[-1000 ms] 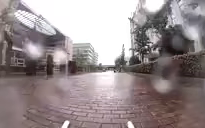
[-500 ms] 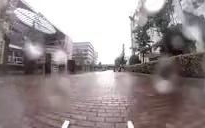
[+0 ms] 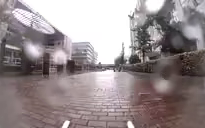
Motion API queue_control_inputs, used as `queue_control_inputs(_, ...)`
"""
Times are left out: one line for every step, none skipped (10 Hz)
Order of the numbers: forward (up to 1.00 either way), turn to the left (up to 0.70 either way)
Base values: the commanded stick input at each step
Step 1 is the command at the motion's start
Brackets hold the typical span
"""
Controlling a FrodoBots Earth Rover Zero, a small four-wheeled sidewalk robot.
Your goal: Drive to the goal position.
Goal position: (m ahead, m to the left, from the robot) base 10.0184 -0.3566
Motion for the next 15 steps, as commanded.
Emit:
queue_control_inputs(0.7, -0.03)
queue_control_inputs(0.7, -0.14)
queue_control_inputs(0.7, -0.14)
queue_control_inputs(0.7, -0.14)
queue_control_inputs(0.7, -0.14)
queue_control_inputs(0.7, -0.14)
queue_control_inputs(0.7, -0.06)
queue_control_inputs(0.7, 0.0)
queue_control_inputs(0.7, 0.0)
queue_control_inputs(0.7, 0.0)
queue_control_inputs(0.7, 0.0)
queue_control_inputs(0.7, 0.0)
queue_control_inputs(0.7, 0.0)
queue_control_inputs(0.7, 0.0)
queue_control_inputs(0.7, 0.0)
